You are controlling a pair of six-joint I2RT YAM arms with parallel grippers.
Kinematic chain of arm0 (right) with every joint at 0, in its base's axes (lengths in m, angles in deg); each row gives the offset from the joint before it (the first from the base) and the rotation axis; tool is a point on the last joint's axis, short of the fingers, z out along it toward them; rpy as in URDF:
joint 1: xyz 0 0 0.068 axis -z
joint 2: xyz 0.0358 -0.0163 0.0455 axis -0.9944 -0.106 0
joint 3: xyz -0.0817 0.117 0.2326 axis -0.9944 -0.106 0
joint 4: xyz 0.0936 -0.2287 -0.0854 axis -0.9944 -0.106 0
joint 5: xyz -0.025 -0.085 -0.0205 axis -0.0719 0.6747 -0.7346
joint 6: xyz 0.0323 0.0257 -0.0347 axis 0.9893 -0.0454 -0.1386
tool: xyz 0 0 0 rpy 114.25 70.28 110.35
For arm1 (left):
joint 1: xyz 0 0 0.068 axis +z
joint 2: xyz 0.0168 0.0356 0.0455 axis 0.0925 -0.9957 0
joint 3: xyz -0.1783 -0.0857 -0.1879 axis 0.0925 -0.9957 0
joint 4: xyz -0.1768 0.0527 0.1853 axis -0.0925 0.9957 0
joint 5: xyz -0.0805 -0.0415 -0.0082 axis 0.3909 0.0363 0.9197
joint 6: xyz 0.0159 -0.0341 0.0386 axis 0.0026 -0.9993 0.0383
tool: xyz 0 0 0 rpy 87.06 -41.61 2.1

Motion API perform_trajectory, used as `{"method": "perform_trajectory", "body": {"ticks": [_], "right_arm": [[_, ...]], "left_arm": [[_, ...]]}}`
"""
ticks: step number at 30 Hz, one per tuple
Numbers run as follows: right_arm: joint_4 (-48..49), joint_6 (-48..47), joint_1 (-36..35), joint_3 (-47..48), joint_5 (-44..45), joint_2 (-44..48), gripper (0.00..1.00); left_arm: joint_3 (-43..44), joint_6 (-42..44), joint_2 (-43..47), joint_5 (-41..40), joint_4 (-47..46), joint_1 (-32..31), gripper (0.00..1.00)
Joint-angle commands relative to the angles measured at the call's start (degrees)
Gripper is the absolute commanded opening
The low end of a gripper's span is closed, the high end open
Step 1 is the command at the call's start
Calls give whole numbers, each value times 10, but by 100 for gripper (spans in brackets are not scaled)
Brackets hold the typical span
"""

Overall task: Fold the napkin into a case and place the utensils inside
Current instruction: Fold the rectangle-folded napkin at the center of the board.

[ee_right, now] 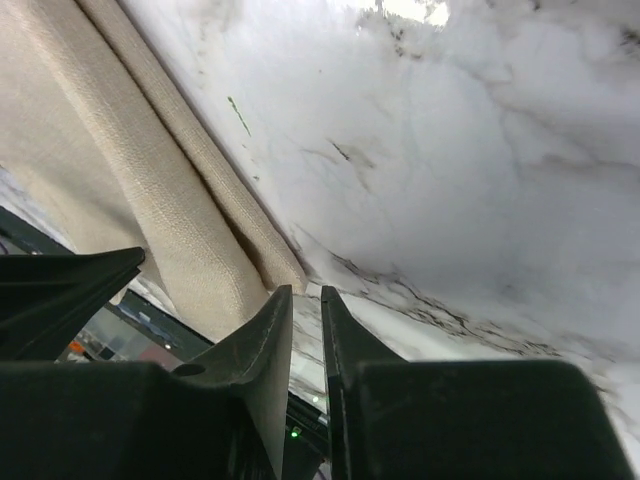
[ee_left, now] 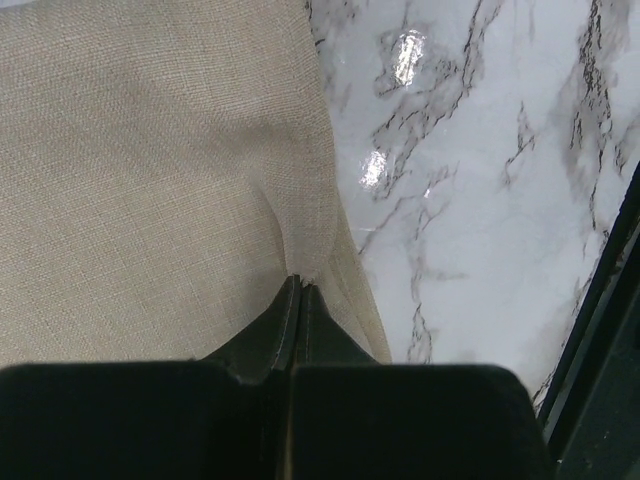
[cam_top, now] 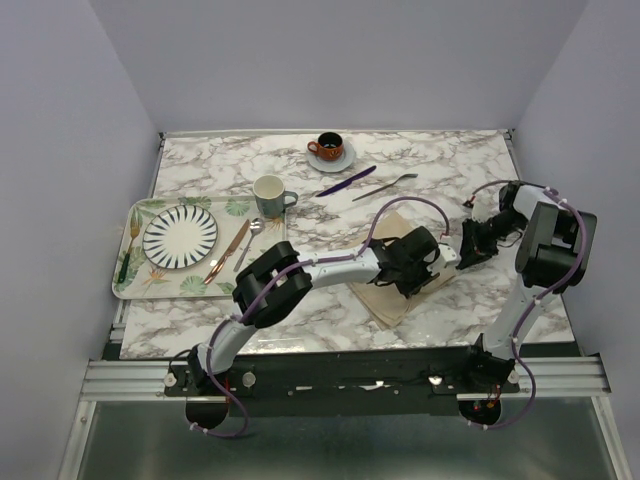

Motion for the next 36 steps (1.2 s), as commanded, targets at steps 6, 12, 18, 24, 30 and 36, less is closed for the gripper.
{"method": "perform_trajectory", "body": {"ticks": [6, 12, 18, 24, 30, 36], "right_arm": [[-59, -46, 10, 39, -40, 40, 38], [-57, -48, 10, 7, -57, 33, 38], [-39, -46, 9, -3, -58, 16, 38], [-35, -40, 7, 5, -57, -7, 36], [-35, -36, -4, 21, -60, -14, 5], [-37, -34, -5, 45, -62, 2, 1]], "left_arm": [[11, -16, 5, 26, -5, -1, 31], [-12, -31, 58, 55, -11, 14, 49], [-64, -43, 122, 98, 5, 60, 56], [-153, -20, 172, 119, 16, 107, 58], [-220, 3, 204, 119, 15, 150, 57], [-260, 23, 239, 112, 9, 197, 55]]}}
